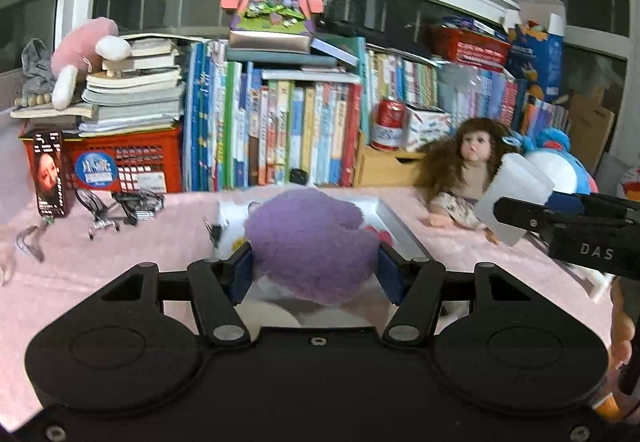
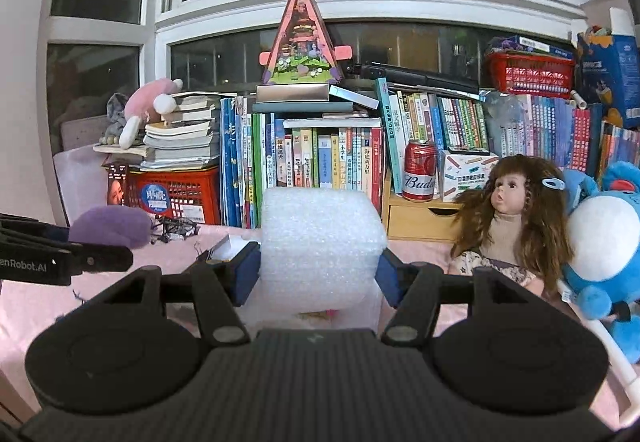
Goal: Organize soft objects
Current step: 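Carry the pom-pom and foam block over the tray and lower them in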
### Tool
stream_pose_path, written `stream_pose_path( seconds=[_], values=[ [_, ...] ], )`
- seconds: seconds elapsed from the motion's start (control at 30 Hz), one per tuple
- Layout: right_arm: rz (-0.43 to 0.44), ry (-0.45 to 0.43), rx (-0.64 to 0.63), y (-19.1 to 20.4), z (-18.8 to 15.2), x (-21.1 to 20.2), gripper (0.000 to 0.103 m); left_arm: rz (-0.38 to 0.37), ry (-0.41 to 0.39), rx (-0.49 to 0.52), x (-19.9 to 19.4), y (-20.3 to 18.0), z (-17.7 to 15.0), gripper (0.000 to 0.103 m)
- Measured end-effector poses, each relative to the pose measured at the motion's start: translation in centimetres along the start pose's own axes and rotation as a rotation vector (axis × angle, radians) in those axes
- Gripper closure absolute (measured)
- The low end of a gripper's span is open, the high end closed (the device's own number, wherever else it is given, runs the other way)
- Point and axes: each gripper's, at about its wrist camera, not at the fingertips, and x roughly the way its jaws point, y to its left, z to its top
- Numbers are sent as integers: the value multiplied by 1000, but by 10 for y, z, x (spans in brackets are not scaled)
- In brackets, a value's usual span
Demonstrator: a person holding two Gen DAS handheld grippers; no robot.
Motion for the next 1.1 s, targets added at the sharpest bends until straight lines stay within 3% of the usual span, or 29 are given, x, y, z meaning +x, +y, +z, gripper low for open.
stream_pose_path(
  seconds=[0.33, 0.5, 0.73, 1.1],
  values=[
    [5, 107, 40, -11, 40, 68, 39, 0, 144, -98, 78, 35, 53, 43],
    [10, 217, 79, -16, 49, 119, 39, 9, 220, -73, 131, 44, 68, 43],
    [14, 363, 147, -26, 43, 195, 39, -13, 354, -111, 208, 61, 73, 43],
    [-27, 517, 151, -24, 22, 278, 39, 26, 454, -161, 292, 86, 64, 43]
  ],
)
